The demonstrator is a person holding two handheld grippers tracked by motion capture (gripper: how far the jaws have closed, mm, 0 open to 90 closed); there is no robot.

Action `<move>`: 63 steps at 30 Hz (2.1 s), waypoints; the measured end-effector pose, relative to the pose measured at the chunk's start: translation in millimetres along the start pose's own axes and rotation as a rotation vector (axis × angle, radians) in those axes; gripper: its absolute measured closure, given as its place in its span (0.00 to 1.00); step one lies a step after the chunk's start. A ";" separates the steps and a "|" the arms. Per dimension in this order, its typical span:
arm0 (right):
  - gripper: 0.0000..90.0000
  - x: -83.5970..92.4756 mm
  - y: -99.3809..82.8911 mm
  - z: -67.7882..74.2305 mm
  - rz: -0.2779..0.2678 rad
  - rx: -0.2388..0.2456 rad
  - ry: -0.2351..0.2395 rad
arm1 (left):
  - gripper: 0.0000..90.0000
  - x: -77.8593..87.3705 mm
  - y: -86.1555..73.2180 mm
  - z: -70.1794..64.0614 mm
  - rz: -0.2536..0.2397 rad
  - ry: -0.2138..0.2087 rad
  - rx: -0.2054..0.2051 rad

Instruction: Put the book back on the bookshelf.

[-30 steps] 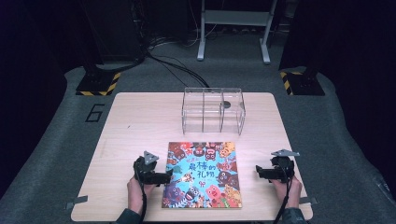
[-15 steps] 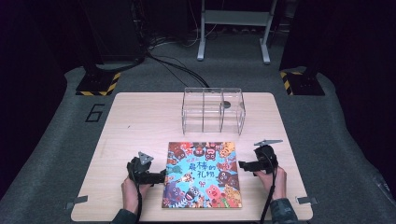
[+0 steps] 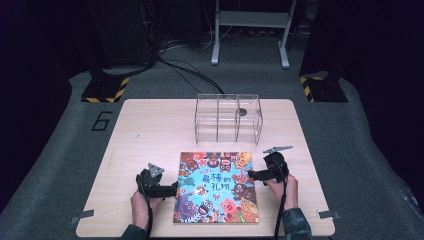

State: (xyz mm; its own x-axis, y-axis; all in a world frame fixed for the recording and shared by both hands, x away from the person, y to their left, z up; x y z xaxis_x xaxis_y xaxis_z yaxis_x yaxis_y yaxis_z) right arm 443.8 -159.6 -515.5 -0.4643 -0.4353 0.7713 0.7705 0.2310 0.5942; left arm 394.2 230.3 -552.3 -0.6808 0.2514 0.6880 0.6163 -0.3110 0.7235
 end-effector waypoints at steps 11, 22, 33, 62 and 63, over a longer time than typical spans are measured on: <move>0.10 -13.0 5.5 8.0 0.028 0.007 0.020 | 0.00 -4.0 4.7 -14.1 -0.004 -0.016 -0.007; 0.14 -22.8 8.1 -0.6 0.059 -0.002 0.055 | 0.00 -6.4 7.3 -18.9 -0.005 -0.033 -0.022; 0.16 -25.8 22.7 -17.5 0.095 -0.089 0.116 | 0.00 -8.4 9.4 -19.0 -0.004 -0.044 -0.035; 0.39 -24.7 28.3 -17.1 0.135 -0.183 0.079 | 0.00 -11.6 12.3 -19.4 -0.009 -0.047 -0.039; 0.39 -24.7 28.6 -17.0 0.129 -0.177 0.079 | 0.00 -11.7 12.3 -19.4 -0.010 -0.046 -0.038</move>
State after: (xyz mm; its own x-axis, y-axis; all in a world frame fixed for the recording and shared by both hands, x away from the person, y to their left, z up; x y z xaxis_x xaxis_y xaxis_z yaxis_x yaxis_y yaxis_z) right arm 484.7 -157.1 -521.4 -0.3265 -0.4806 0.8139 0.8891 0.1361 0.4370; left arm 402.1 205.7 -552.6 -0.6671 0.2967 0.6833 0.5936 -0.3424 0.7283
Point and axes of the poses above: each handheld gripper's, and its own axes: x roughly backward along the jaws, y roughly out of its top, z roughly to its left, the point moved 3 cm from there along -x, roughly forward along the jaws, and after that the axes turned 4 degrees about -x, right-handed, at the moved point
